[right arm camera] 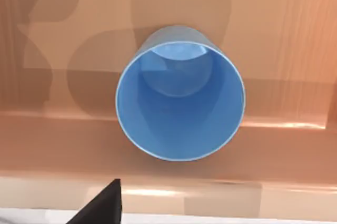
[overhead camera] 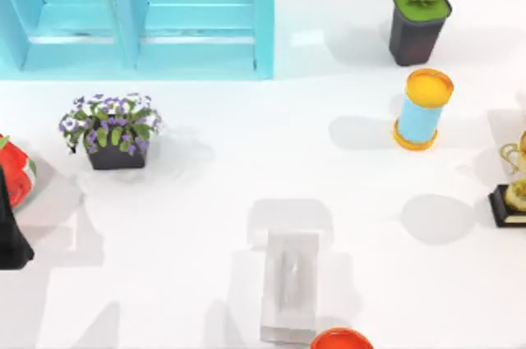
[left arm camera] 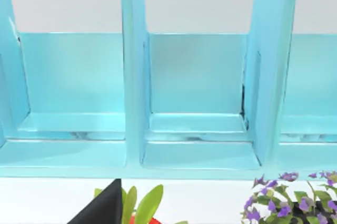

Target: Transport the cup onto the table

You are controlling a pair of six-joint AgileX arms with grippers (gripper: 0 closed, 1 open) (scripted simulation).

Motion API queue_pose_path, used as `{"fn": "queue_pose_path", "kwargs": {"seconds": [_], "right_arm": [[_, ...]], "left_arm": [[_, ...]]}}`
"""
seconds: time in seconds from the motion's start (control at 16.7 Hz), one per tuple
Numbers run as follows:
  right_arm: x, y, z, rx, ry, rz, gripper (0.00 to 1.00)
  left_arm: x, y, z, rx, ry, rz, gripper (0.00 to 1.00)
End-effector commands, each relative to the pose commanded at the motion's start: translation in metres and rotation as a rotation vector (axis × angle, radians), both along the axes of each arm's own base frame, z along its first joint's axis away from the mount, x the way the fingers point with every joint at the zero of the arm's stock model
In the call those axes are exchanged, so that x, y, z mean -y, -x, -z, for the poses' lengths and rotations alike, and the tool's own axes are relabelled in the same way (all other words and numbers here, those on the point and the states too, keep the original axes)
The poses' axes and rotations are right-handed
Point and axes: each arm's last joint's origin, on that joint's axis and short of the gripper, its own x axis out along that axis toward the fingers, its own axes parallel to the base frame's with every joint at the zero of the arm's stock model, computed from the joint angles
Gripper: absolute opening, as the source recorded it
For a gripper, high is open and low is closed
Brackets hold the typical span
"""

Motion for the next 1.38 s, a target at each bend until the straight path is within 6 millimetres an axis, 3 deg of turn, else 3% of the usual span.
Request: {"fn": "queue_pose_path", "kwargs": {"seconds": [0.3,0.9,1.2,1.38], "right_arm": [[-0.001,0.001,0.007,0.001,0.002,-0.001,1.00],[0.000,-0.001,0.097,0.002,-0.001,0.000,1.00],[0.000,0.000,0.100,0.000,0.000,0.000,1.00],[0.000,0.000,0.100,0.000,0.000,0.000,0.77]], "left_arm": [[0.000,0.000,0.000,0.000,0.000,0.000,1.00],[0.000,0.000,0.000,0.000,0.000,0.000,1.00],[0.000,0.000,0.000,0.000,0.000,0.000,1.00],[0.000,0.000,0.000,0.000,0.000,0.000,1.00]]}}
